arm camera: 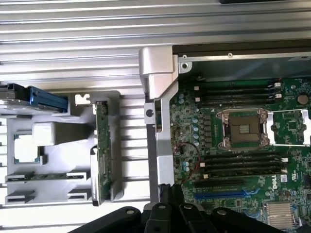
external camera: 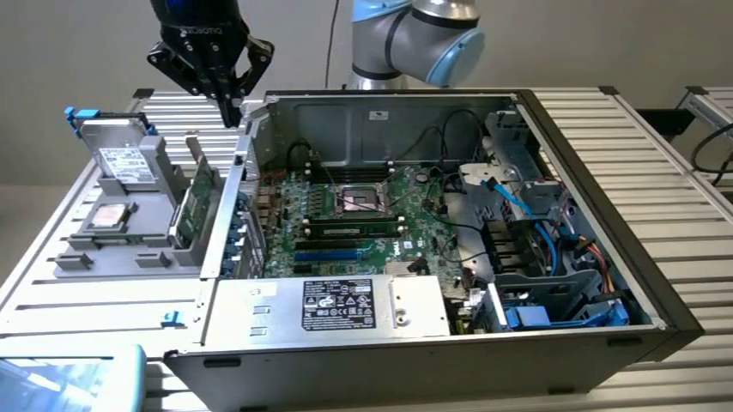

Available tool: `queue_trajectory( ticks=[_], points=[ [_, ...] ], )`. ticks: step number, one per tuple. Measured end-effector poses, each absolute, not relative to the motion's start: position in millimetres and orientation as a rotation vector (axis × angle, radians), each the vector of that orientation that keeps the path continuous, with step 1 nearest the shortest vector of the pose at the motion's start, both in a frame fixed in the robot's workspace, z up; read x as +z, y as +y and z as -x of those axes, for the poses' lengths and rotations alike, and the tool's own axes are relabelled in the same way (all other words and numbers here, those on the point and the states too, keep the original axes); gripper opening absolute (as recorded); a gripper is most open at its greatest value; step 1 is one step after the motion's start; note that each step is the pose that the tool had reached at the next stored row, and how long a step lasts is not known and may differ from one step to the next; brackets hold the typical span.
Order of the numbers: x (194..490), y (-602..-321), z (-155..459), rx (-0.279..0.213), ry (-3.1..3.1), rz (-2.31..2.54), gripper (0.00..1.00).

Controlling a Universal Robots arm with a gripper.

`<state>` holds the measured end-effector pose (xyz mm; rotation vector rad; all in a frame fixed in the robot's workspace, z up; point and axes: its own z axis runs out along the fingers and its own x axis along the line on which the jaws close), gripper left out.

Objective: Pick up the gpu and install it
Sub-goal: 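Reach for the gpu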

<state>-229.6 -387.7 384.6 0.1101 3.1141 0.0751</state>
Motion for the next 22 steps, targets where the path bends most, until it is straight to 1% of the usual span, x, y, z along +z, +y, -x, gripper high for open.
queue_trajectory(
  ticks=[8,22],
  points=[
    [373.8,-385.5,266.1,0.075,3.114,-0.11,0.12],
    [367.5,-384.9,329.5,0.075,3.116,-0.11,0.12]
  ],
)
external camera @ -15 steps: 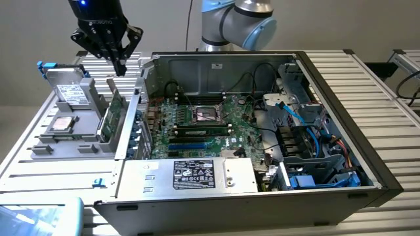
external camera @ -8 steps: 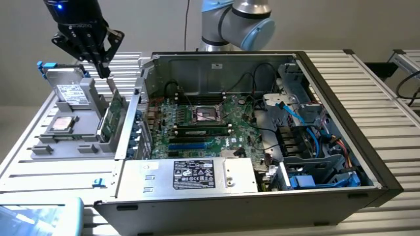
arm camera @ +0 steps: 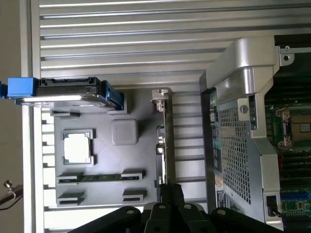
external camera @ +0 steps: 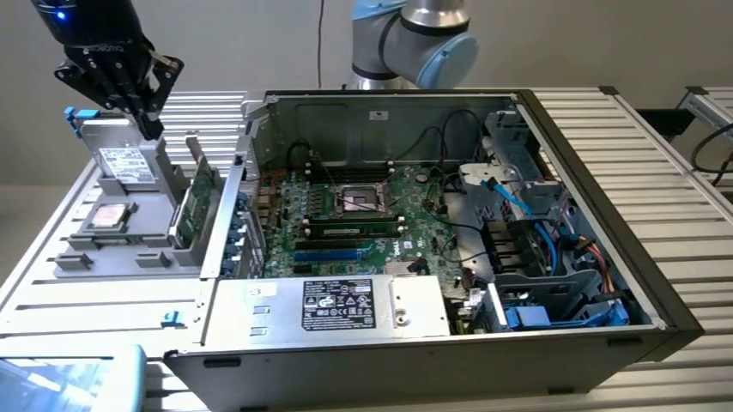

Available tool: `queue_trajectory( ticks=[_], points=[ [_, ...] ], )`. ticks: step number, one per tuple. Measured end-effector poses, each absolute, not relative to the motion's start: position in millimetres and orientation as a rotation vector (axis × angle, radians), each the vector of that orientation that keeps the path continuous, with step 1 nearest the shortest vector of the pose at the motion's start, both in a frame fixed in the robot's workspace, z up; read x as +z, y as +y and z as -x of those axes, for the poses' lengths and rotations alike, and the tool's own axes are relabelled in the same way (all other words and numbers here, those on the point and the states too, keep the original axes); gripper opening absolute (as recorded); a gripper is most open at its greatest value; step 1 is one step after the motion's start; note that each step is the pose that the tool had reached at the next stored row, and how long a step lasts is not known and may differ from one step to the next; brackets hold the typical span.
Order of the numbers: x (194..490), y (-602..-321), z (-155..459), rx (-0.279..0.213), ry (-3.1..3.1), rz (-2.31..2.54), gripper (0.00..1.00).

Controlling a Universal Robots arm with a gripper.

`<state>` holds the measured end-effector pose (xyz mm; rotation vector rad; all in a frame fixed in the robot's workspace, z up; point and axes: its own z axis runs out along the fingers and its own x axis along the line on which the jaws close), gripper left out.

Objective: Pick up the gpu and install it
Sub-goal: 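Reach for the gpu, then pick up the gpu and move the gpu toward the slot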

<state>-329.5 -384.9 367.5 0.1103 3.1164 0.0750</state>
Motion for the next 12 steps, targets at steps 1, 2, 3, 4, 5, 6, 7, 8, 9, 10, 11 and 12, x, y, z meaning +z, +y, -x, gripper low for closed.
queue_trajectory(
  ticks=[1,2,3,4,5,6,7,8,9,10,11,12],
  points=[
    [367.0,-384.9,333.4,0.075,3.117,-0.11,0.12],
    [366.7,-384.9,335.7,0.075,3.117,-0.11,0.12],
    [366.5,-384.9,337.0,0.075,3.117,-0.11,0.12],
    [366.4,-384.9,337.2,0.075,3.117,-0.11,0.12],
    [366.4,-384.9,337.2,0.075,3.117,-0.11,0.12],
    [366.4,-384.9,337.2,0.075,3.117,-0.11,0.12],
    [366.4,-384.9,337.2,0.075,3.117,-0.11,0.12],
    [366.4,-384.9,337.2,0.075,3.117,-0.11,0.12],
    [366.4,-384.9,337.2,0.075,3.117,-0.11,0.12],
    [366.4,-384.9,337.2,0.075,3.117,-0.11,0.12],
    [366.4,-384.9,337.2,0.075,3.117,-0.11,0.12],
    [366.4,-384.9,337.2,0.075,3.117,-0.11,0.12]
  ],
)
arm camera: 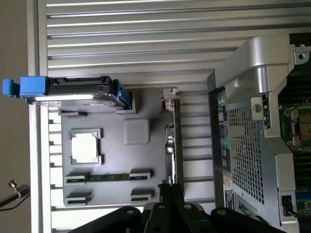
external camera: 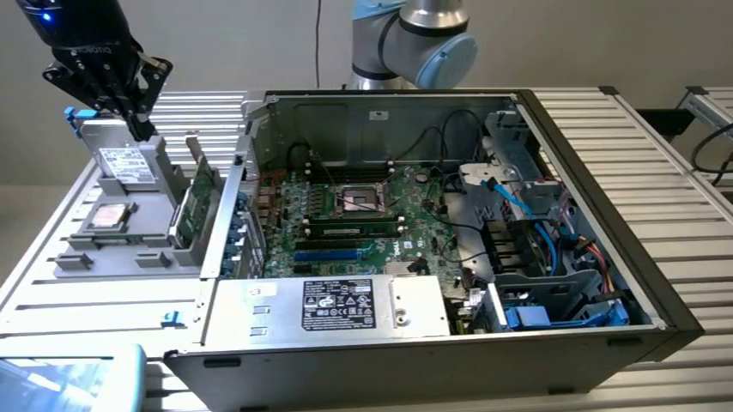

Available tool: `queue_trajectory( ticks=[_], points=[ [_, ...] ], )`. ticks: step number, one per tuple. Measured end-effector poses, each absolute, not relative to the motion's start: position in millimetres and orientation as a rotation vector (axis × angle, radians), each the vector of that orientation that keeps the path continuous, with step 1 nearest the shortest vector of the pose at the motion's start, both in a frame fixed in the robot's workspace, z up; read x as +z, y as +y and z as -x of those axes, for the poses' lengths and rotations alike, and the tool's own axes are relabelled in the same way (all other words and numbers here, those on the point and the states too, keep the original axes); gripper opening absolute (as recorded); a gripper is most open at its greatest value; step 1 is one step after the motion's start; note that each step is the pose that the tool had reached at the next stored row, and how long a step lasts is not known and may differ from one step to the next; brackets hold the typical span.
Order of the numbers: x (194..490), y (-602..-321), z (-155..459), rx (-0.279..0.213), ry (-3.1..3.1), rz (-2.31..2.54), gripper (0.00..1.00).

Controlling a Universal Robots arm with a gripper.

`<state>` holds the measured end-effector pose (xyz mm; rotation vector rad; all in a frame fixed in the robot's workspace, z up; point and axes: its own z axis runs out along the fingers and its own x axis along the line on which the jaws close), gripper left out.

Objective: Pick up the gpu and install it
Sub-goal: 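Pick up the gpu and move the gpu toward the slot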

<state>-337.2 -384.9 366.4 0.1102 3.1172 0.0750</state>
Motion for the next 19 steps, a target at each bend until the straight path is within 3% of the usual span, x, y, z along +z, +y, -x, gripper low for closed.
queue_trajectory(
  ticks=[6,10,14,15,19],
  points=[
    [366.4,-384.9,337.2,0.075,3.117,-0.11,0.13],
    [366.4,-384.9,337.2,0.075,3.117,-0.11,0.38],
    [364.5,-384.9,337.2,0.075,3.116,-0.11,0.43],
    [362.9,-384.9,337.2,0.075,3.115,-0.11,0.5],
    [355.6,-384.9,337.2,0.075,3.112,-0.11,0.5]
  ],
)
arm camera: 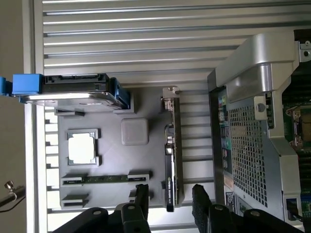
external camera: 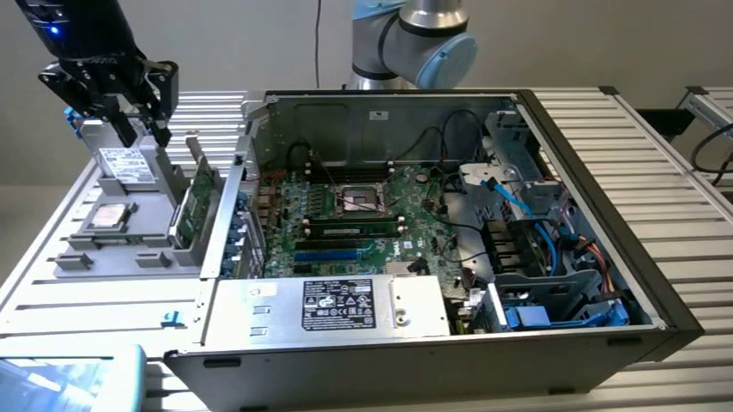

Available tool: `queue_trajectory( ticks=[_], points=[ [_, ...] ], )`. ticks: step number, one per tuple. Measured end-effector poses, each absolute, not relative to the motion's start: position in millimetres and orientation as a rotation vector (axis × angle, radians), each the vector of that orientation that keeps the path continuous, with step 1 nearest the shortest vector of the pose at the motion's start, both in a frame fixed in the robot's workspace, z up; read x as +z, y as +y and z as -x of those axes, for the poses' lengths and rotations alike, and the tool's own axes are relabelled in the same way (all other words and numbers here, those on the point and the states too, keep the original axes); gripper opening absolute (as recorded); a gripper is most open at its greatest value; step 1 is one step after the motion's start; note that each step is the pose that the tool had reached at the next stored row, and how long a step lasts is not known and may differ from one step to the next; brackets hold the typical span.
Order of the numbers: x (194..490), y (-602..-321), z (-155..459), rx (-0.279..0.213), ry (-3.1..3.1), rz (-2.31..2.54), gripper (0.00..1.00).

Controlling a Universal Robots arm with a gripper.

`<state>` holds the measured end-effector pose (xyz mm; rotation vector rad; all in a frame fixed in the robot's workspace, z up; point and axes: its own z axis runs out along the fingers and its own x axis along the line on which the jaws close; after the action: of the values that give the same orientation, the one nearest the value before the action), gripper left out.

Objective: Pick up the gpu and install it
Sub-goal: 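Pick up the gpu and move the gpu toward the slot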

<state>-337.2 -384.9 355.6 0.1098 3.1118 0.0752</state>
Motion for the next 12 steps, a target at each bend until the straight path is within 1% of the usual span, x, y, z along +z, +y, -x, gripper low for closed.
queue_trajectory(
  ticks=[12],
  points=[
    [334.7,-385.0,338.2,0.083,3.107,-0.11,0.5]
  ],
)
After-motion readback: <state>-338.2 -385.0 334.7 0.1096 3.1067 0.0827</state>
